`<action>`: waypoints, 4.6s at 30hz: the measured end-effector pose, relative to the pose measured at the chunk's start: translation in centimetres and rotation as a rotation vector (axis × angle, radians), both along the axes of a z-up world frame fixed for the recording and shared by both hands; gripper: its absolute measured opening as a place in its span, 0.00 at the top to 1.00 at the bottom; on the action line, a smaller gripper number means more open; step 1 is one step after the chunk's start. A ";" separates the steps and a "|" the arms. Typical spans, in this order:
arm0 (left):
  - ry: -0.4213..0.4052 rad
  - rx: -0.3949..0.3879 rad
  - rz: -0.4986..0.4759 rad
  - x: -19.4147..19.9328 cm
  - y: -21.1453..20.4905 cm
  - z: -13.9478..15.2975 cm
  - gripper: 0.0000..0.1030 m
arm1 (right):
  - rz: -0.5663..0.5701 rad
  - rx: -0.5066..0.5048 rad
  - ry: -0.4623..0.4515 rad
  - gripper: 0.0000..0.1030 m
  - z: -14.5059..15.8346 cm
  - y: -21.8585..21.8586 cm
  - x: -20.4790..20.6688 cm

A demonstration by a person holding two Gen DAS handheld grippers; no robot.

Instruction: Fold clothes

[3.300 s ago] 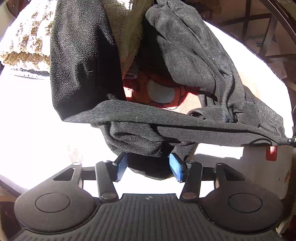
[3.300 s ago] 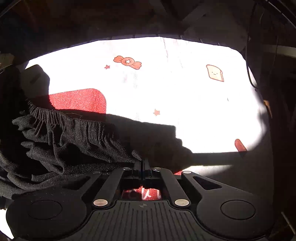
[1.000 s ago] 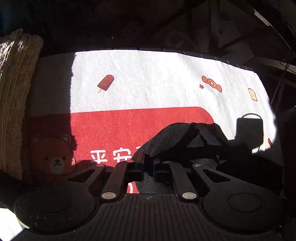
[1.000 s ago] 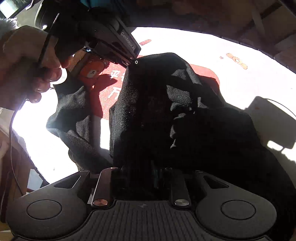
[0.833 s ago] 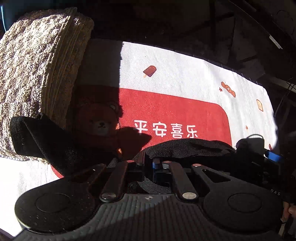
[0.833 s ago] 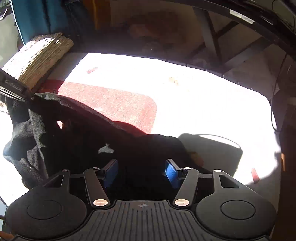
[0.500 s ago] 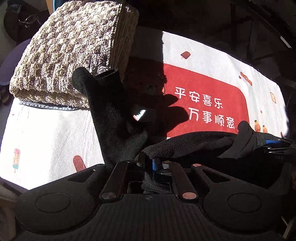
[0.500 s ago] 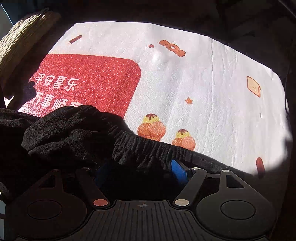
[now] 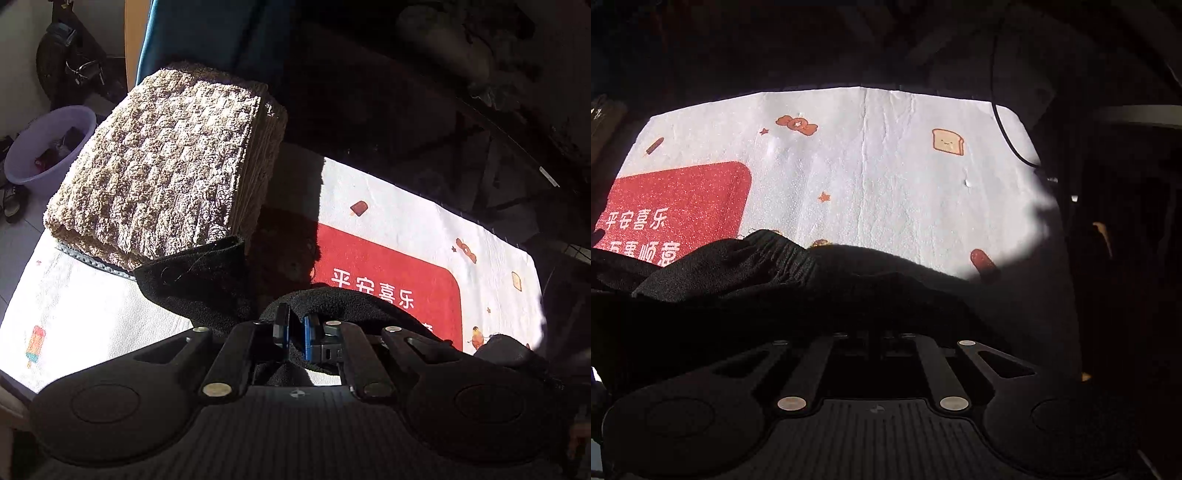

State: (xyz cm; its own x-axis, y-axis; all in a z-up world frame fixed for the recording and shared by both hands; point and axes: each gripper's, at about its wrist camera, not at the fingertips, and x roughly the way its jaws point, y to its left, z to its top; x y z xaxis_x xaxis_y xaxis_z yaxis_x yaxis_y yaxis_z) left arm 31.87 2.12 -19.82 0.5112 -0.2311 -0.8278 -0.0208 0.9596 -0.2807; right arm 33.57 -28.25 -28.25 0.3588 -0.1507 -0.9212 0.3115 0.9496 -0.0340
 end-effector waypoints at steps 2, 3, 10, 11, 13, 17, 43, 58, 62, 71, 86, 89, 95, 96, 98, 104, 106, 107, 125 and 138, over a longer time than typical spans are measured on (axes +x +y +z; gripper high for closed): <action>-0.057 0.018 -0.020 0.0 -0.8 1.2 0.93 | -0.065 -0.024 -0.006 0.97 0.2 -1.4 -0.8; -0.046 0.023 -0.028 0.2 -1.0 1.0 0.92 | -0.092 -0.037 0.001 0.97 0.2 -1.8 -1.1; 0.202 0.167 -0.096 0.9 -2.4 -4.7 0.74 | -0.074 -0.005 0.127 0.96 -2.2 -0.8 -2.2; 0.241 0.220 -0.126 1.2 -2.8 -5.8 0.65 | -0.054 -0.010 0.141 0.96 -2.4 -0.3 -2.4; 0.247 0.302 -0.206 1.8 -4.1 -7.3 0.51 | -0.049 -0.004 0.159 0.96 -2.8 0.1 -3.0; 0.139 0.495 -0.492 3.3 -9.3 -8.7 0.48 | -0.037 -0.005 0.178 0.95 -3.7 0.9 -3.3; 0.021 0.257 -0.071 4.3 -1.3 -0.5 0.97 | -0.010 -0.010 0.210 0.94 -4.4 1.4 -1.9; 0.150 0.052 -0.078 3.4 -3.6 -6.2 0.26 | -0.059 0.062 0.086 0.36 -2.5 2.4 -3.1; 0.097 0.328 -0.375 6.8 -10.8 -7.9 0.21 | -0.062 0.079 0.098 0.36 -2.8 3.1 -2.6; 0.138 0.292 -0.350 8.4 -7.8 -8.2 0.93 | -0.070 0.098 0.115 0.34 -4.1 2.7 -2.3; 0.177 0.051 0.162 -0.2 3.9 -3.6 0.88 | -0.057 0.104 0.131 0.28 -5.0 3.0 -0.5; 0.252 0.072 0.133 -1.4 3.8 -7.2 0.60 | -0.070 0.120 0.119 0.29 -4.6 2.9 -0.7; 0.343 -0.006 0.176 -1.4 3.4 -11.2 0.30 | -0.252 0.277 0.027 0.24 -2.5 0.9 -3.4; 0.357 -0.004 0.188 -1.1 3.3 -11.7 0.29 | -0.320 0.312 0.011 0.19 -2.2 0.5 -4.3; 0.383 0.002 0.209 -0.6 3.3 -12.5 0.29 | -0.459 0.376 -0.013 0.11 -2.0 -0.5 -5.9; 0.394 0.028 0.179 0.7 1.7 -13.4 0.01 | -0.761 0.512 -0.016 0.05 -4.3 -1.5 -9.3; 0.398 0.116 0.128 1.0 0.3 -13.6 0.00 | -0.802 0.491 -0.002 0.03 -4.9 -1.3 -9.2; 0.403 0.170 0.094 1.2 -0.6 -13.8 0.00 | -0.821 0.483 0.005 0.02 -5.3 -1.1 -9.0; 0.409 0.118 0.173 1.1 -2.9 -12.1 0.64 | -0.376 0.148 0.101 0.23 -5.3 9.3 2.7; 0.233 -0.093 0.029 -4.2 -1.6 -1.9 0.87 | 0.128 0.415 0.040 0.78 3.1 18.4 1.5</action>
State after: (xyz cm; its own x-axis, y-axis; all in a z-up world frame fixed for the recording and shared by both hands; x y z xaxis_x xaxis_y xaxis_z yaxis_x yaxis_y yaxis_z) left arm 27.62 0.56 -21.76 0.3167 -0.2992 -0.9001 -0.1227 0.9280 -0.3517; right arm 35.02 -9.86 -25.12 0.3132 0.2783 -0.9080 0.1964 0.9164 0.3487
